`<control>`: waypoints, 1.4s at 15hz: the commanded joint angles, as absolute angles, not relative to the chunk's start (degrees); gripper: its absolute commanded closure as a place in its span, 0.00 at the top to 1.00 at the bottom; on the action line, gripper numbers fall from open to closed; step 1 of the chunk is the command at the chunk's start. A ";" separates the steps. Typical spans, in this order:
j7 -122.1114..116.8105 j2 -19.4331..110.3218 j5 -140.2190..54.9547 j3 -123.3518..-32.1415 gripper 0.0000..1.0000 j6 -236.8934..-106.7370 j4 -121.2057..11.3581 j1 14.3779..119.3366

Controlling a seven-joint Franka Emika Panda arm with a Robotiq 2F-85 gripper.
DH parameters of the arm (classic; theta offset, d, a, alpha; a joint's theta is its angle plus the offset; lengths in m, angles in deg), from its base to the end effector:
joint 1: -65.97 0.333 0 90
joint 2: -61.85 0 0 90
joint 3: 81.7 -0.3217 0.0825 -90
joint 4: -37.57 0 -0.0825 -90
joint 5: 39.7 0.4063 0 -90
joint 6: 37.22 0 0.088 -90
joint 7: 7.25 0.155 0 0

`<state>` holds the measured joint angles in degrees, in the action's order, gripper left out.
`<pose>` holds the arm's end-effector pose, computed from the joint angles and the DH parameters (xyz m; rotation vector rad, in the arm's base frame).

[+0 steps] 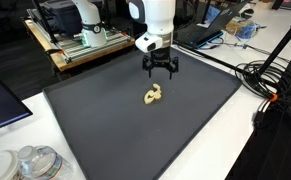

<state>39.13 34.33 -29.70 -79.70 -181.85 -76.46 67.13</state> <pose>0.6355 -0.0064 0.1635 -2.6955 1.4023 -0.0245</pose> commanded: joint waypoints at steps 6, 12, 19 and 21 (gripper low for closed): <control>50.32 28.19 -27.89 -76.42 1.00 -186.36 -73.13 68.99; 55.53 24.67 -27.48 -76.08 1.00 -187.37 -70.69 68.85; 60.23 22.15 -26.27 -75.50 1.00 -186.10 -68.58 67.57; 60.89 21.76 -25.67 -75.49 1.00 -185.99 -68.17 67.17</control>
<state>59.60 23.04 -27.88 -75.67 -186.86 -70.17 67.55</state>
